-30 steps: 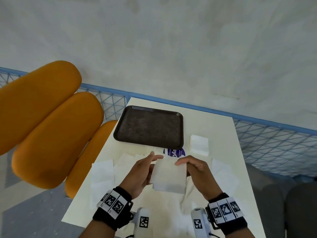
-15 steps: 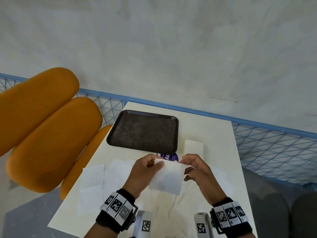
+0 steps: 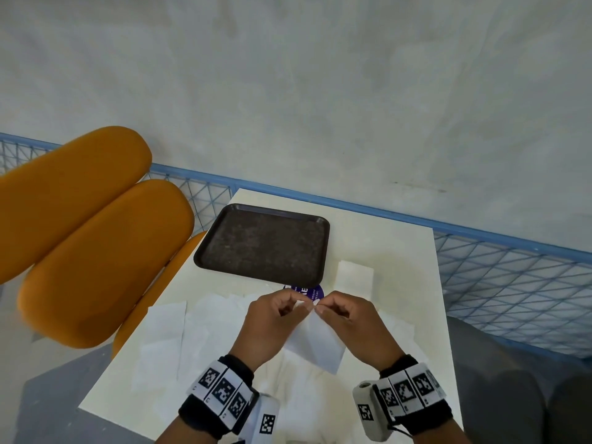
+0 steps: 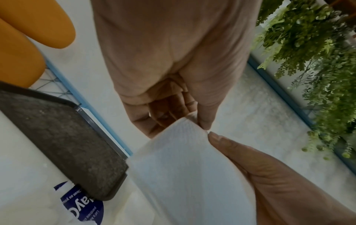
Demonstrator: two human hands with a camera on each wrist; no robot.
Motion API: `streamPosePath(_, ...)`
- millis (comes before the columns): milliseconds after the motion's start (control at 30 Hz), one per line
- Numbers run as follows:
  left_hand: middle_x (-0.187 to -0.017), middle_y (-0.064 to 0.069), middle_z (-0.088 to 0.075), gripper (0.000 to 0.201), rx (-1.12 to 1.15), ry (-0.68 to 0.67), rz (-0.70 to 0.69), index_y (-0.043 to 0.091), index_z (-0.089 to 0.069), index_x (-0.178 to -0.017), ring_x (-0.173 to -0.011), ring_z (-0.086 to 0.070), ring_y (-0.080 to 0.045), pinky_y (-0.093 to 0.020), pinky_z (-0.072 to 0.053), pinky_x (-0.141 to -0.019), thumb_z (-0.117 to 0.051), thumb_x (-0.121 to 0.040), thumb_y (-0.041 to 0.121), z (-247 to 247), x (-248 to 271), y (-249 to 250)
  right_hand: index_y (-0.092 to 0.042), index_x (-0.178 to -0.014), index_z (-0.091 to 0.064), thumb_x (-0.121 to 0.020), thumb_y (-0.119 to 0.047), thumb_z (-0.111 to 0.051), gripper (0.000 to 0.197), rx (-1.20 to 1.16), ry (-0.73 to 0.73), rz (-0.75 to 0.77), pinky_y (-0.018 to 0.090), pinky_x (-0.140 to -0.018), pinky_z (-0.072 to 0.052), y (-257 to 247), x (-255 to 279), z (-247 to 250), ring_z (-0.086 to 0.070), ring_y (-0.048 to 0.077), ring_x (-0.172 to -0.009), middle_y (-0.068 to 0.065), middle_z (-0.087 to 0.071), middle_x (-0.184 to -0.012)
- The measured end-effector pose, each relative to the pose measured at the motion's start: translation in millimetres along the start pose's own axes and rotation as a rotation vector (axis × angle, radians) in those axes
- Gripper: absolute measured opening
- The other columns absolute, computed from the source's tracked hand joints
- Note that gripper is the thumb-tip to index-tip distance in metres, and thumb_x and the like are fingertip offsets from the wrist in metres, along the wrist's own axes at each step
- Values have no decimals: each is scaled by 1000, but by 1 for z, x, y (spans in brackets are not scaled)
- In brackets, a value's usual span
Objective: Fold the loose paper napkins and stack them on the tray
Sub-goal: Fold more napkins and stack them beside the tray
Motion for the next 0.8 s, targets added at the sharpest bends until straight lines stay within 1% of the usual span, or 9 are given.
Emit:
streamPosePath(233,-84,22,-73,9,69,112,-29,35,-74,-85,-83,-67,2,-12,-54,-70,-70,-92,32,10,-1,6,-25,-79,-64,-96,-25,-64,17,-132,50,-41,33,-68,-49,16,2,22,-54,9,-67,3,-65,-76)
streamPosePath(300,-83,18,-74,7,115,128,-1,33,-75,-87,-82,-67,0,-14,-54,-70,-70,-92,32,7,-1,7,-27,-80,-63,-94,-33,-64,15,-193,76,-47,32,-68,-50,17,7,22,-55,9,-69,3,-64,-78)
streamPosePath(367,-84,13,-75,7,182,139,37,31,-76,-89,-81,-68,-3,-15,-54,-69,-70,-92,32,4,-1,6,-25,-92,-65,-86,-44,-66,19,-363,89,-97,32,-71,-53,20,13,17,-60,12,-76,1,-66,-83)
streamPosePath(467,-85,9,-75,8,266,149,69,31,-76,-93,-80,-69,-8,-19,-55,-66,-68,-94,30,1,-1,6,-15,-112,-66,-89,-27,-70,26,-573,44,-184,36,-78,-57,29,20,4,-69,20,-92,6,-74,-101)
streamPosePath(567,-86,4,-76,12,355,34,185,26,-72,-100,-82,-72,-16,-30,-59,-74,-66,-94,34,-9,0,-2,-13,-104,-71,-95,-11,-66,11,-531,138,-206,38,-79,-57,35,24,-1,-70,25,-95,6,-75,-100)
streamPosePath(633,-79,-3,-70,23,363,-90,255,14,-67,-88,-75,-66,-19,-31,-56,-72,-69,-93,36,-17,3,-12,-15,-99,-72,-95,-9,-65,10,-535,204,-220,42,-80,-57,41,25,0,-70,25,-93,7,-75,-98)
streamPosePath(700,-74,-13,-64,28,318,-136,275,12,-63,-74,-72,-62,-19,-36,-56,-70,-72,-91,33,-22,5,-23,-16,-94,-74,-94,-7,-66,13,-508,208,-214,36,-75,-56,46,26,1,-69,22,-85,6,-75,-93)
streamPosePath(767,-75,-7,-70,17,300,-134,285,18,-70,-75,-74,-68,-20,-38,-59,-73,-72,-91,24,-24,5,-27,-16,-89,-76,-92,1,-64,21,-502,203,-192,27,-72,-54,49,28,3,-67,17,-80,4,-75,-90)
streamPosePath(800,-82,-2,-75,10,323,-145,294,20,-75,-83,-80,-72,-21,-36,-60,-74,-70,-91,17,-25,5,-29,-14,-86,-76,-92,7,-61,26,-511,206,-181,26,-74,-53,50,28,4,-68,17,-82,4,-75,-90)
Point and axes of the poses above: each hand's wrist, its own x-axis away from the middle knuckle, its own z-axis out of the back of the hand, y = z × x, the point moved 5 cm from there along -x, towards the middle knuckle
